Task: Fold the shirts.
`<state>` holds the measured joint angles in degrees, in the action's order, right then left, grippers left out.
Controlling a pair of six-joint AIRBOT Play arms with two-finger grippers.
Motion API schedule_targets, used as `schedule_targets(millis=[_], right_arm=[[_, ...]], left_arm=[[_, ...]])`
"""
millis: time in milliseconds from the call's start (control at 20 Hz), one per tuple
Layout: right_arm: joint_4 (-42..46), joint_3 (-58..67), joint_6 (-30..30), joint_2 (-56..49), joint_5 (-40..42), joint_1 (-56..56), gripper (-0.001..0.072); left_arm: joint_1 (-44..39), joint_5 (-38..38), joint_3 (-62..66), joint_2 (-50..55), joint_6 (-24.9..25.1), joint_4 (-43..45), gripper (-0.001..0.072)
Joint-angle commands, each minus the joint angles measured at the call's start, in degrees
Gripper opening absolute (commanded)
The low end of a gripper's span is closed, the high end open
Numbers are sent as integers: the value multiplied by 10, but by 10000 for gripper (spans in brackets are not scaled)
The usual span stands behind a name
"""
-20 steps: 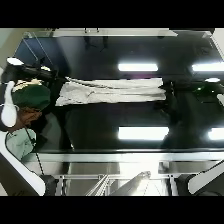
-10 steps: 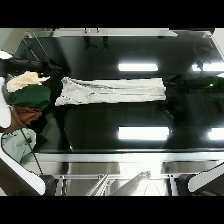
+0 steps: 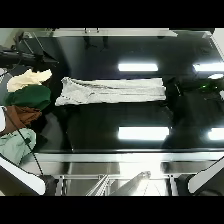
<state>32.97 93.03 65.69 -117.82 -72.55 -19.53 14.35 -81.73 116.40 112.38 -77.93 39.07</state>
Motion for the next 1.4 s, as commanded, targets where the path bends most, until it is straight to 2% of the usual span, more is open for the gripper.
schedule_targets(millis=[0,50,100,150,200,250,300,400,500,700,900,1050,1250,1350], right_arm=[[-5,33,21,-40,-14,30,640],[-14,42,21,-49,-19,36,634],[-24,48,20,-56,-26,41,440],[-27,51,17,-57,-30,44,261],[-28,53,13,-57,-35,46,177],[-32,57,3,-57,-46,46,50],[-32,61,3,-56,-55,46,12],[-32,68,3,-53,-76,46,11],[-32,69,1,-42,-100,45,10],[-32,69,1,8,-139,38,10],[-48,75,-8,83,-155,39,10],[-58,87,-8,129,-187,38,10],[-58,90,-7,163,-197,39,10],[-67,90,4,169,-198,39,10]], left_arm=[[-40,-9,-16,-2,3,-1,331],[-49,-15,-19,-2,8,-1,331],[-59,-24,-19,-2,15,0,322],[-66,-31,-18,-2,21,-2,120],[-74,-37,-19,-2,30,-2,2],[-82,-44,-19,-2,30,-2,3],[-89,-49,-19,-2,30,-2,2],[-121,-55,-19,-2,30,7,-4],[-177,-22,-19,-2,29,51,-4],[-306,126,-19,30,28,101,-3],[-380,260,-19,102,-35,124,-4],[-405,276,-18,140,-62,123,-4],[-423,286,-14,149,-68,123,-4],[-422,268,5,151,-74,122,-4]])
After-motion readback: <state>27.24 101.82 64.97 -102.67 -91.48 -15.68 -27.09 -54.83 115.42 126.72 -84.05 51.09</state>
